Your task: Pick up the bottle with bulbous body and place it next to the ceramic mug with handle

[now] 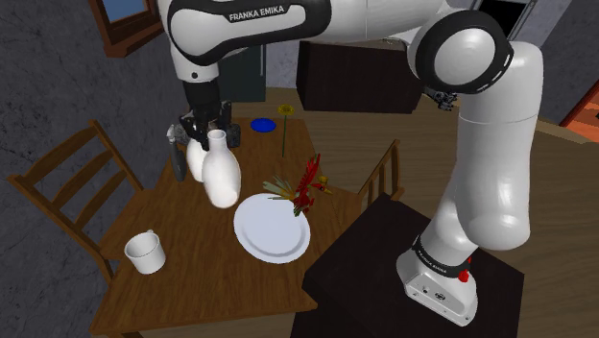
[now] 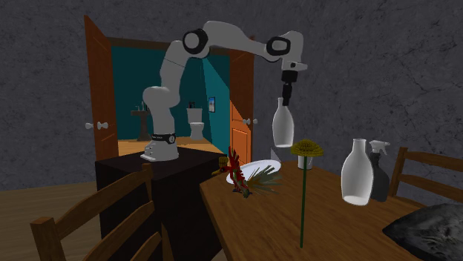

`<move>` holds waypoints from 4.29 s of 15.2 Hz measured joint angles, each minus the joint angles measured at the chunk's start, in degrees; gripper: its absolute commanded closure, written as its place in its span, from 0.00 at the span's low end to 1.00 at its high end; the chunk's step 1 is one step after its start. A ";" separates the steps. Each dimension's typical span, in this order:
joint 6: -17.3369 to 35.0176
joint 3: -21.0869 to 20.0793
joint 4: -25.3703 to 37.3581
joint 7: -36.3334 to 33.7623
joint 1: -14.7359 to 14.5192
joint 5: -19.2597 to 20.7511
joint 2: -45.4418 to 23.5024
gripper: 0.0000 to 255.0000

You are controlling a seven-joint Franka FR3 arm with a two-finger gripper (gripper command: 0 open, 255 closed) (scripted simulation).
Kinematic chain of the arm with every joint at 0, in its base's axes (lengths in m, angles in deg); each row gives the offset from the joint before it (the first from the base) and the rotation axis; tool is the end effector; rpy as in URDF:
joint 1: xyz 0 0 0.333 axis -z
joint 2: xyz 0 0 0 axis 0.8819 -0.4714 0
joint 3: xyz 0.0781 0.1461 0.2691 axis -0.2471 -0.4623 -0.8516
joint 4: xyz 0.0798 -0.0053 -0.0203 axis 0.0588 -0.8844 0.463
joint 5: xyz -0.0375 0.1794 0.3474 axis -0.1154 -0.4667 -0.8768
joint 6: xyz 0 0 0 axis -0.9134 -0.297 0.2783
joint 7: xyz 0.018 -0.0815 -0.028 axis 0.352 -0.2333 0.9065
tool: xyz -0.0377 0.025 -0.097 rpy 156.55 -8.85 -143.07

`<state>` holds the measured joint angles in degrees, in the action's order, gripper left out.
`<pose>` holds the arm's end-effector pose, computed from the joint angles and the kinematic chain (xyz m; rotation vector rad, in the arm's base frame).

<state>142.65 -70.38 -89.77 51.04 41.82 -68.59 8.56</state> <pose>0.5958 0.3023 0.4576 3.1145 0.2486 -0.1592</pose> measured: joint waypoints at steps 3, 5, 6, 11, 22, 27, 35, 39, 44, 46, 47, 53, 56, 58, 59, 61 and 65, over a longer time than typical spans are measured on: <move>-1.02 -0.99 3.58 -3.57 -2.72 0.40 -2.53 1.00; -2.17 -1.58 6.61 -5.86 -4.59 0.72 -4.40 1.00; -2.51 -1.89 7.39 -7.04 -5.52 0.82 -4.84 1.00; -4.91 -3.04 15.37 -12.56 -10.49 1.77 -10.33 1.00; -6.42 -3.53 26.37 -17.60 -16.14 3.13 -19.69 1.00; -2.21 -3.53 21.59 -17.63 -15.74 3.10 -19.14 1.00; 3.59 -3.40 16.38 -17.62 -15.40 3.25 -19.76 1.00; 5.87 -3.30 14.95 -17.57 -15.33 3.38 -20.63 1.00; 8.97 -3.15 13.30 -17.70 -15.42 3.59 -22.07 1.00; 9.84 -3.09 12.98 -17.69 -15.43 3.67 -22.66 1.00; 10.16 -3.08 12.64 -17.69 -15.41 3.68 -22.64 1.00; 10.52 -3.07 12.31 -17.67 -15.36 3.69 -22.63 1.00; 10.52 -3.07 12.32 -17.67 -15.36 3.69 -22.62 0.00; 10.53 -3.07 12.33 -17.67 -15.36 3.69 -22.62 0.00; 10.53 -3.07 12.33 -17.67 -15.36 3.69 -22.62 0.00; 9.71 -3.09 12.99 -17.62 -15.35 3.64 -22.46 0.00; 4.85 -3.24 16.85 -17.52 -15.49 3.43 -21.34 0.00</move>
<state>147.50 -73.63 -72.91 33.52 26.33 -65.16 -12.78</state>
